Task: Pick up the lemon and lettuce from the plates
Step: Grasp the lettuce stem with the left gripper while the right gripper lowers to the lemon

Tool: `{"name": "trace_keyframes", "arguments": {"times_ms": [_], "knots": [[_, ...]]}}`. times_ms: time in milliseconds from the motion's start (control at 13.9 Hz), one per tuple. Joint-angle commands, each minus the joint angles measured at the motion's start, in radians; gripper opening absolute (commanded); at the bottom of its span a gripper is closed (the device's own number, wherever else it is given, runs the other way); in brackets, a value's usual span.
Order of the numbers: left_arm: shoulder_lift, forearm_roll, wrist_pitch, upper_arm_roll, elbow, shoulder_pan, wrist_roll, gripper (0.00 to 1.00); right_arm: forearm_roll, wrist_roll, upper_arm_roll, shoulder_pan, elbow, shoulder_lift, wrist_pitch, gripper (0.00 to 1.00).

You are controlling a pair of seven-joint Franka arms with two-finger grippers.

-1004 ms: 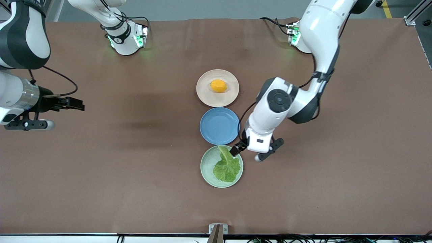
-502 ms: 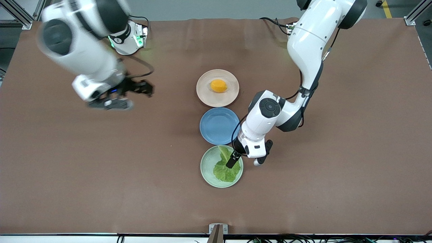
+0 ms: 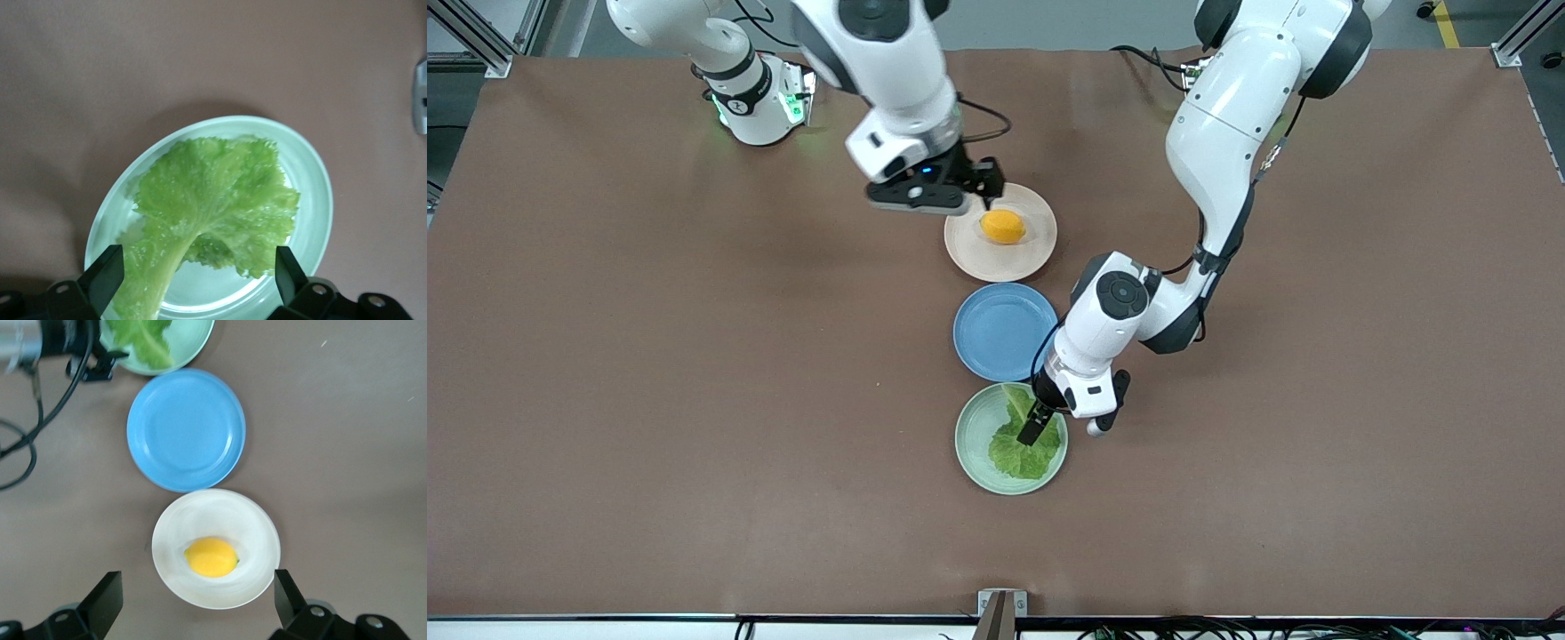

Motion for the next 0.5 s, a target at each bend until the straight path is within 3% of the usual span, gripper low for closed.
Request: {"name": "trace_keyframes", "arguments": {"times_ms": [0, 430], "knots": [[0.030, -0.014, 0.018, 0.015, 0.026, -0.017, -0.009, 1.00, 0.005, 0.015, -0.016, 0.056, -0.009, 0.027, 0.040, 1.00], [0.059, -0.011, 0.078, 0.016, 0.027, -0.014, -0.006, 0.97, -0.024, 0.014, -0.018, 0.134, -0.009, 0.146, 0.072, 1.00]]}}
